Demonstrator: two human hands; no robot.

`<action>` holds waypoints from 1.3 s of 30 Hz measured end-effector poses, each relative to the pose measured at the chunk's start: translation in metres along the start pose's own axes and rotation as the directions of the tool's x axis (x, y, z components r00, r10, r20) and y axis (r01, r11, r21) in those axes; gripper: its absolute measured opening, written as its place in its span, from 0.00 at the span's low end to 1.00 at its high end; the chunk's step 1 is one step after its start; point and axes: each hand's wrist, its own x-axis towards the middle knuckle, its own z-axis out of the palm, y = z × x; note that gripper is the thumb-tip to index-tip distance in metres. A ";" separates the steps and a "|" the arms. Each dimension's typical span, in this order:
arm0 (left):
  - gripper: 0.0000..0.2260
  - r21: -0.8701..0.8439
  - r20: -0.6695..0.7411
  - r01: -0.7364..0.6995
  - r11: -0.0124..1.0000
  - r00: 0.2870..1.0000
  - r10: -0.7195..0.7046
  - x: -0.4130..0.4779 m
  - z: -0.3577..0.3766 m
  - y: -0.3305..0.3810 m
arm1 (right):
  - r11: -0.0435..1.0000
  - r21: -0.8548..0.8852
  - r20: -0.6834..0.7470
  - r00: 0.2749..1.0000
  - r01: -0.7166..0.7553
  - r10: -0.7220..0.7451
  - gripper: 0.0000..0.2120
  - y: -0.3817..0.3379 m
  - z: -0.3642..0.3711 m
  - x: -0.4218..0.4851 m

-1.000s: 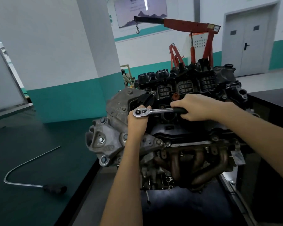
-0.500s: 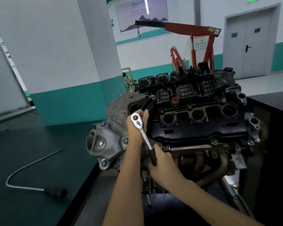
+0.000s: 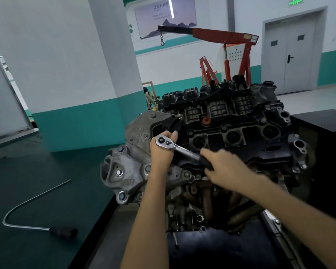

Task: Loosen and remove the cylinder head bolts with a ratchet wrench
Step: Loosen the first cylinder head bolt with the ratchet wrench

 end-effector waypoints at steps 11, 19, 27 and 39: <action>0.20 0.069 -0.040 -0.034 0.997 0.999 0.037 0.001 0.000 -0.003 | 0.835 0.527 0.071 0.988 -0.157 0.141 0.12 -0.060 0.055 -0.029; 0.19 0.068 0.061 0.013 0.998 0.998 -0.017 0.005 -0.005 -0.003 | 0.928 -0.296 0.145 0.971 0.228 -0.192 0.13 0.027 -0.052 0.050; 0.19 0.001 -0.053 0.017 1.000 0.998 -0.017 0.003 0.002 -0.002 | 1.000 0.017 0.069 0.997 0.018 -0.019 0.09 0.002 -0.012 0.008; 0.20 0.012 -0.060 -0.002 1.000 0.998 0.003 0.001 -0.001 -0.008 | 0.930 0.364 0.146 0.989 -0.056 0.002 0.08 -0.024 0.018 -0.008</action>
